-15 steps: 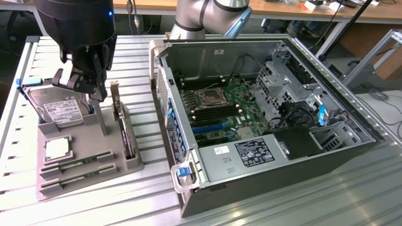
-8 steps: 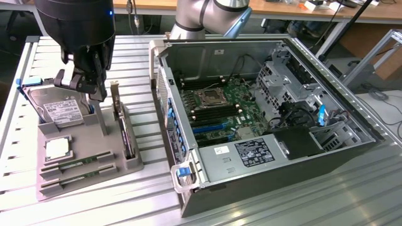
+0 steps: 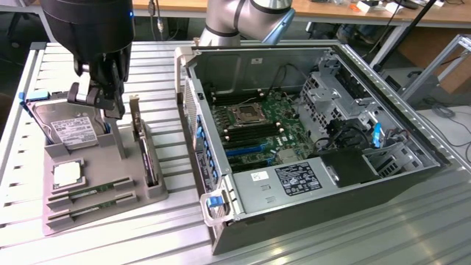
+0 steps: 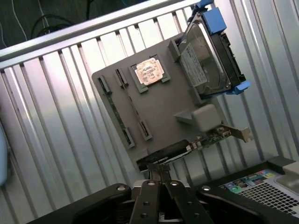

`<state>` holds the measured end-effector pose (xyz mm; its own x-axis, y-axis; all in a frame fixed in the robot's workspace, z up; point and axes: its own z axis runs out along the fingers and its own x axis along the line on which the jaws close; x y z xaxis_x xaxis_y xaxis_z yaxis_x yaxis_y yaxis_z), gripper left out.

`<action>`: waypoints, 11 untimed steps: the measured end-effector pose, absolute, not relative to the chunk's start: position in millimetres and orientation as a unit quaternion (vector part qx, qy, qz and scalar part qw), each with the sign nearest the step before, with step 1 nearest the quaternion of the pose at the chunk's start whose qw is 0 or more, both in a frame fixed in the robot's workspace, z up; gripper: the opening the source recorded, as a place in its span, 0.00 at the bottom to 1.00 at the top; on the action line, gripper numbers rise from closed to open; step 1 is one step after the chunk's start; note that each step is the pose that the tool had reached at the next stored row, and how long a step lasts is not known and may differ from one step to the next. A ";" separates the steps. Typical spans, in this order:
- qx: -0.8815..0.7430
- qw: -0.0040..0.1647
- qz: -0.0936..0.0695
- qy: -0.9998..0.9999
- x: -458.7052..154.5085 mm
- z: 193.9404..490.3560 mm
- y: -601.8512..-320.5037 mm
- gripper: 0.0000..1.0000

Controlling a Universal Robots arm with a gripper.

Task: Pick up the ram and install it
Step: 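Pick up the ram and move it above insertion slot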

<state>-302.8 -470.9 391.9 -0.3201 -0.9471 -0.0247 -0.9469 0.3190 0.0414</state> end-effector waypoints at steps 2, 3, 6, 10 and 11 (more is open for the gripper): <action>0.588 0.002 -0.024 -0.809 -302.8 391.9 -470.9 0.10; 0.593 0.002 -0.024 -0.805 -302.8 391.9 -470.9 0.10; 0.606 0.003 -0.024 -0.795 -302.7 391.9 -470.9 0.10; 0.620 0.003 -0.024 -0.784 -302.7 391.9 -470.9 0.10; 0.624 0.003 -0.024 -0.781 -302.7 391.9 -470.9 0.10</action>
